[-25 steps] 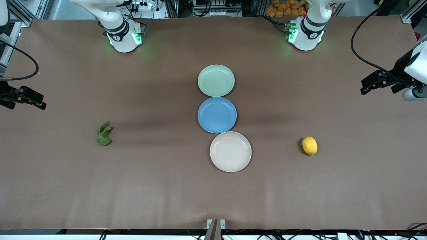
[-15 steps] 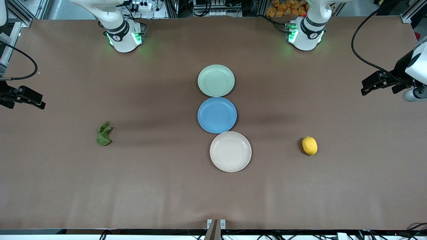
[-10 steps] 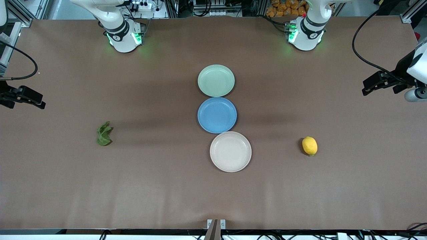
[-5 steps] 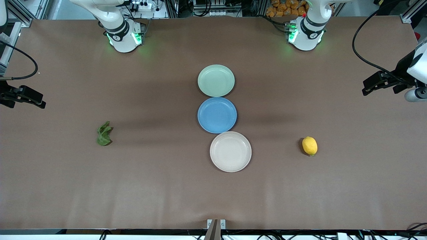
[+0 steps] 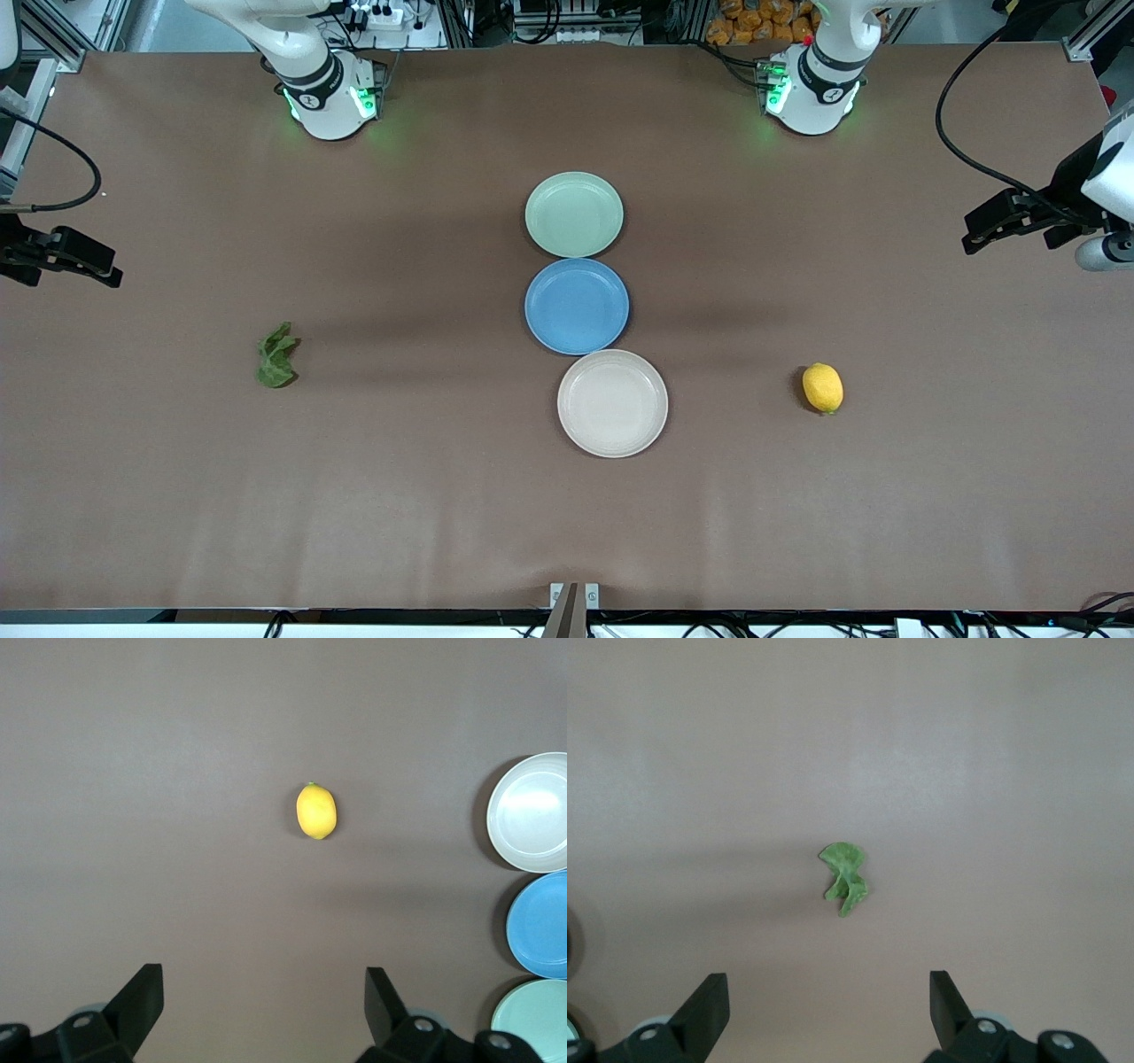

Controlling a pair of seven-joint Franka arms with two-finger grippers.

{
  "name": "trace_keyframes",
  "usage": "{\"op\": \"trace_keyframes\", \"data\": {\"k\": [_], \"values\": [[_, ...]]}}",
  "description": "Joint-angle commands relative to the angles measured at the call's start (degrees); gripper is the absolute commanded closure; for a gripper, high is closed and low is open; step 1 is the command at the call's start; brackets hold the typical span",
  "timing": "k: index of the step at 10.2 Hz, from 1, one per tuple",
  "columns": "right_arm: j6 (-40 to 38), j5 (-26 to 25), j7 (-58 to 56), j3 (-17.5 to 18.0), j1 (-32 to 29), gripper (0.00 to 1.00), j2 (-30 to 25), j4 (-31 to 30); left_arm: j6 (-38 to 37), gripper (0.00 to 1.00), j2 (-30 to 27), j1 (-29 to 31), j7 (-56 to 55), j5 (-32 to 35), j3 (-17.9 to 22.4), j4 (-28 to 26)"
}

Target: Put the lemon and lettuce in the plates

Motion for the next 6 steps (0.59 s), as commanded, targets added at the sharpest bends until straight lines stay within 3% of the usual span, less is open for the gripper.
{"op": "trace_keyframes", "data": {"k": [1, 6], "values": [[-0.5, 0.1, -0.3, 0.4, -0.7, 0.0, -0.5, -0.2, -1.2, 0.0, 0.5, 0.3, 0.7, -0.1, -0.1, 1.3], [-0.4, 0.1, -0.5, 0.4, -0.7, 0.0, -0.4, -0.2, -1.1, 0.0, 0.3, 0.2, 1.1, 0.0, -0.1, 1.3]]}}
